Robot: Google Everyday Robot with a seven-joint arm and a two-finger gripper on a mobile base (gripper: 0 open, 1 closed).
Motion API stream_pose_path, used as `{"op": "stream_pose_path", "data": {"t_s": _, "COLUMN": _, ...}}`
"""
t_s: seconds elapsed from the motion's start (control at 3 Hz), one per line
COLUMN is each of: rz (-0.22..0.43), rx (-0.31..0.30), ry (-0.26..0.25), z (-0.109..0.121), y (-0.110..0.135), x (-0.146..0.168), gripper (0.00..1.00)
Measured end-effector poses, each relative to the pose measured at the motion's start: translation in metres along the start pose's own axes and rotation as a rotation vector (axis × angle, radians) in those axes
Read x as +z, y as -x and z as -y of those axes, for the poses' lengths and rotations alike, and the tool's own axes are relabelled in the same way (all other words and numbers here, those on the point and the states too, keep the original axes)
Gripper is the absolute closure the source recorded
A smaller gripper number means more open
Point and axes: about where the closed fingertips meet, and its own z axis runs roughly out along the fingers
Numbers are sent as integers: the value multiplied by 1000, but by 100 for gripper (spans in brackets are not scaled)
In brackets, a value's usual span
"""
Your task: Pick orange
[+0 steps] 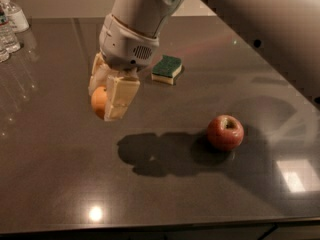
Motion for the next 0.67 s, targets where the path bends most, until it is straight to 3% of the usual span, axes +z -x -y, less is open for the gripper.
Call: {"op": "stream_pose_path", "data": {"t_s": 0.67, "rz": -51, "rx": -19, "ry": -69, "z": 11, "y": 6, "x": -51, "gripper": 100}}
